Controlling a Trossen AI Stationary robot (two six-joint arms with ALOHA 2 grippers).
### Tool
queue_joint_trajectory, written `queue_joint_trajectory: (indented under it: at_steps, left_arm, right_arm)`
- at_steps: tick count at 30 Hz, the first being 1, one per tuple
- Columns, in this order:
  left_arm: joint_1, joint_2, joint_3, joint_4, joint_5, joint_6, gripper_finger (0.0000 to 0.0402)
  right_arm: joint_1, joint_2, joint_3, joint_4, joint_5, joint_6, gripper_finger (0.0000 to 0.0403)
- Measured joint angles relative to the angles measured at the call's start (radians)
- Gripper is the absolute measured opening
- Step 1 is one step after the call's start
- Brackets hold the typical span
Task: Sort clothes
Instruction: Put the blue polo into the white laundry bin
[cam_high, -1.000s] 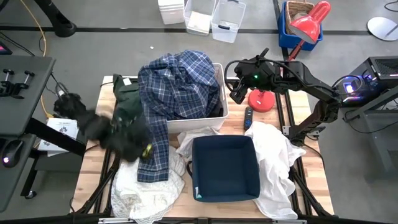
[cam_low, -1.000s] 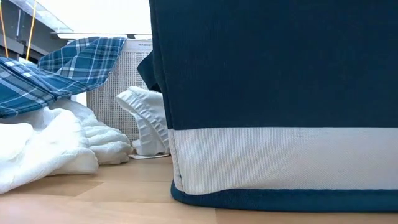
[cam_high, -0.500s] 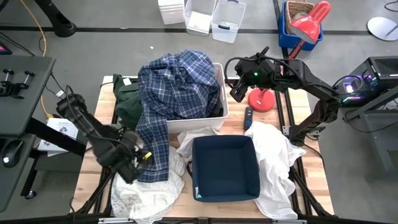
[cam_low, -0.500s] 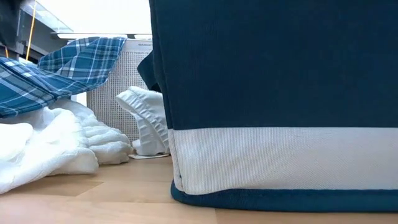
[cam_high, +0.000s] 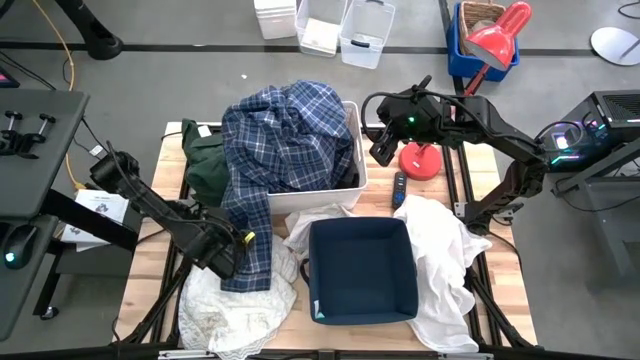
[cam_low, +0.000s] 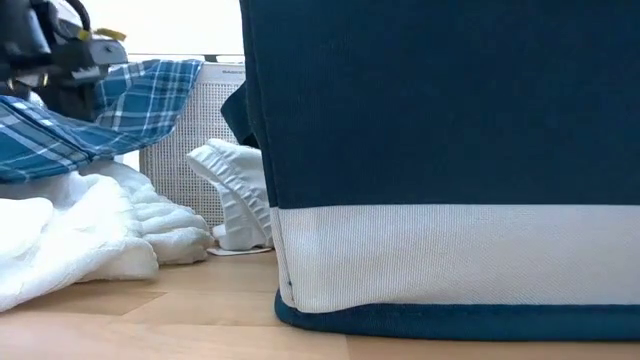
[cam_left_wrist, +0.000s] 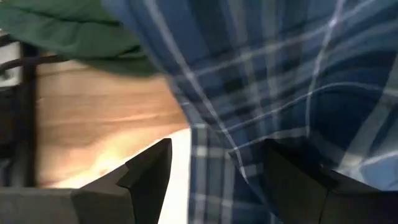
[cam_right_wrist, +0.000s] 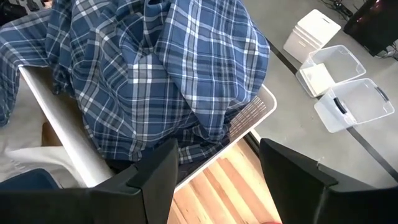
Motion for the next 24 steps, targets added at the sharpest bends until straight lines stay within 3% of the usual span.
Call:
queue_joint_trajectory:
  at_steps: [5, 7, 10, 12, 20, 24]
  left_arm:
    - [0.017, 0.000, -0.060, 0.158, -0.071, 0.061, 0.0214]
    - [0.025, 0.000, -0.067, 0.197, -0.084, 0.088, 0.0169]
    - [0.031, -0.002, -0.067, 0.276, -0.135, 0.155, 0.0054]
    - [0.031, -0.021, -0.053, 0.333, -0.172, 0.204, 0.0017]
    - [0.002, -0.217, 0.188, 0.429, -0.272, 0.727, 0.0001]
    - [0.049, -0.293, 0.357, 0.433, -0.407, 1.039, 0.0000]
  right_arm:
    - [0.000, 0.000, 0.000, 0.000, -0.002, 0.000, 0.0220]
    - [0.000, 0.000, 0.000, 0.000, -0.002, 0.000, 0.0220]
    - [0.000, 0.000, 0.000, 0.000, -0.002, 0.000, 0.0220]
    - [0.000, 0.000, 0.000, 0.000, -0.002, 0.000, 0.0220]
    - [0.000, 0.000, 0.000, 0.000, -0.002, 0.000, 0.0220]
    - [0.000, 0.000, 0.000, 0.000, -0.001, 0.000, 0.0220]
